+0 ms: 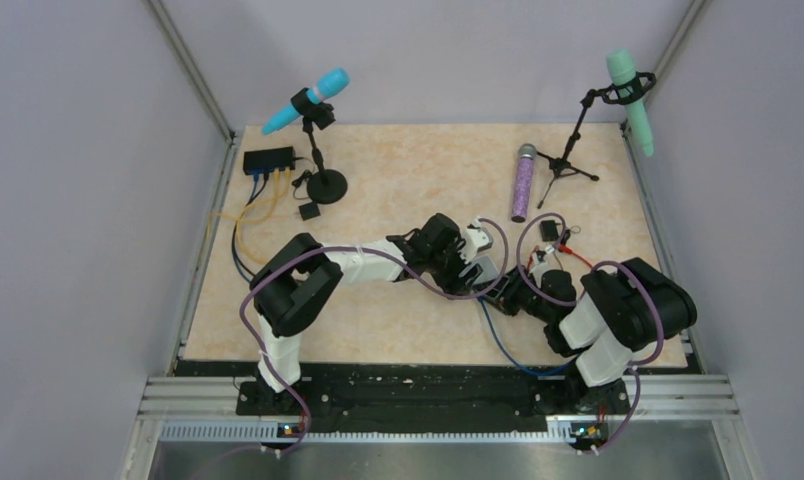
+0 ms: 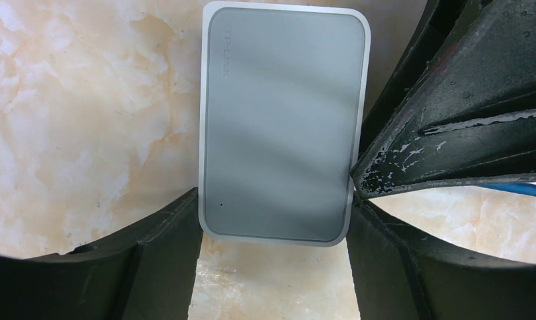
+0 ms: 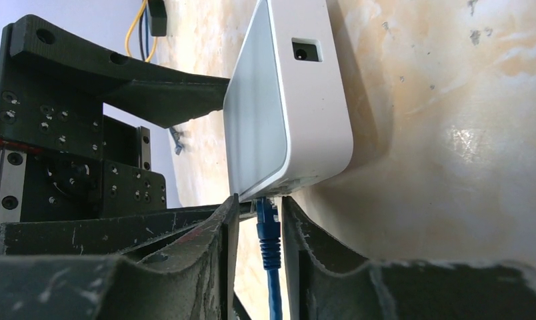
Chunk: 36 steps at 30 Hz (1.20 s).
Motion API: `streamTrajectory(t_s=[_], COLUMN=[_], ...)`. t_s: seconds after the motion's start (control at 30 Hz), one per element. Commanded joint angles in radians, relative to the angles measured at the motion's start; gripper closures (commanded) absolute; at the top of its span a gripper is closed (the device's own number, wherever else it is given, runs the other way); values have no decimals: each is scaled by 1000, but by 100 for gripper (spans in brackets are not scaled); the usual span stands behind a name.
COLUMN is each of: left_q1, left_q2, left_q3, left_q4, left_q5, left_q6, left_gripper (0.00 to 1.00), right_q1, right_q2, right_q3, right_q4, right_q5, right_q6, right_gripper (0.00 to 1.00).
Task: Pull the plug from the switch port
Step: Pull the connector from the switch port.
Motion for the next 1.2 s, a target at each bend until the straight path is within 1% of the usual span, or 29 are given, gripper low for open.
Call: streamTrajectory(t_s=[0.0,0.03,0.1,0.2,0.23,0.3,0.33,0.37,0.4,0.5,0.6,0.63,0.8,0.87,0.9,1.0,1.07,1.13,1.17], left_q1=[-3,-2,-1,0,1,1,1,1,1,4,5,5,6,6,6,6,6,6,6], left_q2=[81,79,78,77,77,76,78,77,77,77,78,77,74,73,74,69,69,80,87], left_q3=[-52,-53,-56,-57,-58,-59,-60,-60,-60,-61,-61,-62,-66,-68,-70,-85,-88,-70,-58], left_q4=[-130,-129,-129,-131,-131,-130,-130,-130,-129,-129,-129,-129,-130,-134,-136,-125,-110,-120,-128], left_q5=[30,31,34,34,35,36,37,35,36,37,39,39,39,30,24,7,-17,-52,-74], left_q6=[-36,-36,-36,-35,-37,-37,-38,-38,-39,-39,-38,-39,-35,-35,-36,-40,-56,-70,-77], left_gripper=[54,54,54,54,54,54,55,55,55,55,55,55,55,55,55,55,56,57,57], right_q1=[17,17,17,18,18,17,17,18,16,17,17,17,16,16,15,31,38,39,40], right_q2=[-24,-25,-26,-27,-27,-29,-31,-34,-37,-45,-49,-52,-70,-98,-127,-254,-311,-349,-375], right_q3=[-10,-13,-16,-11,-11,-11,-13,-14,-15,-19,-21,-23,-20,-25,-25,8,69,130,146], right_q4=[59,60,58,55,56,63,63,59,55,46,45,44,17,4,-33,-295,-431,-516,-573], right_q5=[-46,-45,-45,-45,-47,-53,-55,-53,-49,-45,-44,-41,-27,1,26,118,90,20,16], right_q6=[-19,-20,-23,-22,-22,-22,-22,-23,-25,-26,-28,-28,-31,-29,-36,-90,-136,-160,-181], right_gripper=[72,73,81,86,85,74,73,76,81,91,98,100,100,100,100,100,100,100,100])
